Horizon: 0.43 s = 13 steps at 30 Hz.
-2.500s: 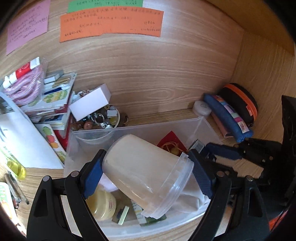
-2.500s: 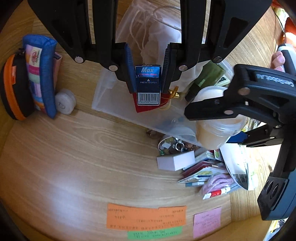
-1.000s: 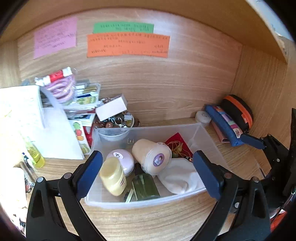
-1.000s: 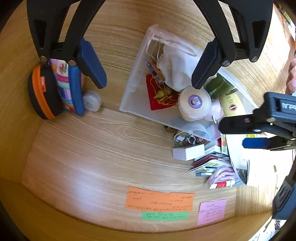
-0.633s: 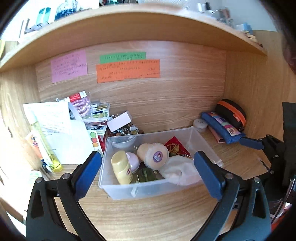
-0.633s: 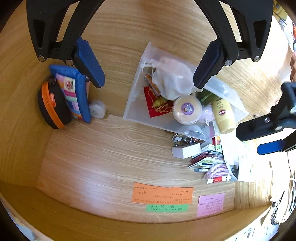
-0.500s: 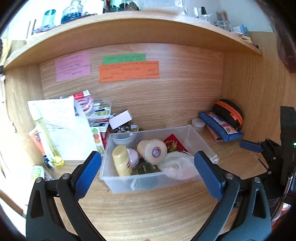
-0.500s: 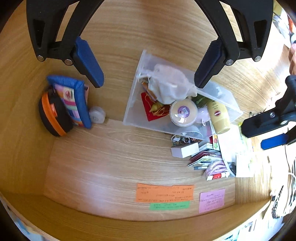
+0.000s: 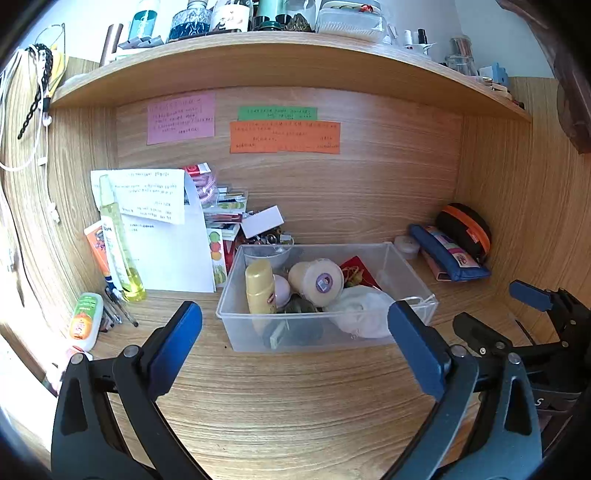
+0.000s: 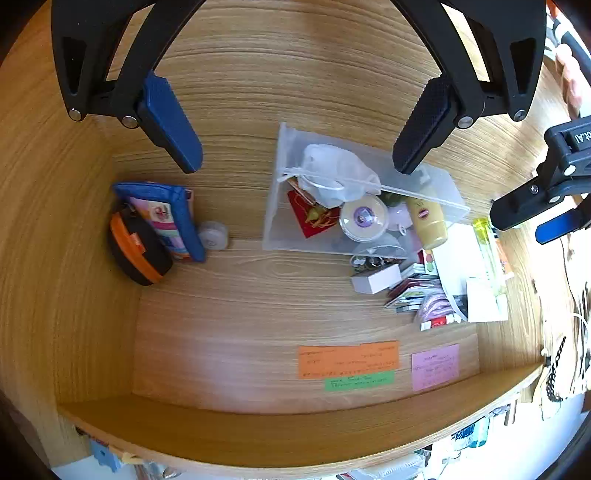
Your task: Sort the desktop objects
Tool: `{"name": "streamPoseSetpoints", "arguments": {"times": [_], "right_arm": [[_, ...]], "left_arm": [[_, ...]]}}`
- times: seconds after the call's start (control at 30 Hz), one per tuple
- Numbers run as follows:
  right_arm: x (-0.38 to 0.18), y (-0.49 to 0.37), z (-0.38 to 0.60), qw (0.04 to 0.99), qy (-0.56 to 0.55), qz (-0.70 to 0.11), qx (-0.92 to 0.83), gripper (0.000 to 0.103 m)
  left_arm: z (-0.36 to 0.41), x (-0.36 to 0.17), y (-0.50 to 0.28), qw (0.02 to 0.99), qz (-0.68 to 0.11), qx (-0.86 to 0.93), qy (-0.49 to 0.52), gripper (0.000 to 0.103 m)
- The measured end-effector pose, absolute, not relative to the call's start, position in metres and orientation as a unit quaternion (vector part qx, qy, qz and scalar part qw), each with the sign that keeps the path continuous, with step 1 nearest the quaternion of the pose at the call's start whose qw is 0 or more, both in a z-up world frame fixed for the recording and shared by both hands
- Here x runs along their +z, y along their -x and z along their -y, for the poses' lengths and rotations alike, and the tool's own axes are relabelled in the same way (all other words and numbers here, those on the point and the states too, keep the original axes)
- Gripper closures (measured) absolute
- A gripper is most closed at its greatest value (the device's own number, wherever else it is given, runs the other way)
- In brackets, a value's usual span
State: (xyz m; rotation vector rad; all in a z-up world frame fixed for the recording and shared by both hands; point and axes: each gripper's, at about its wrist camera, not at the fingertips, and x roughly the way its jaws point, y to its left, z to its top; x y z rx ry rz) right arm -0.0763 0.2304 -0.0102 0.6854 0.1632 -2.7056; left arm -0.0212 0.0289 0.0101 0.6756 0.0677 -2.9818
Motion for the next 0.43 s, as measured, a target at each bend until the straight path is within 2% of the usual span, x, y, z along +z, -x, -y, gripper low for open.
{"name": "streamPoseSetpoints", "arguments": {"times": [0.43], "right_arm": [[-0.015, 0.083, -0.233, 0.172, -0.246, -0.049, -0.953, 0.000]], "left_arm": [[-0.026, -0.001, 0.035, 0.054, -0.023, -0.972, -0.228, 0.001]]}}
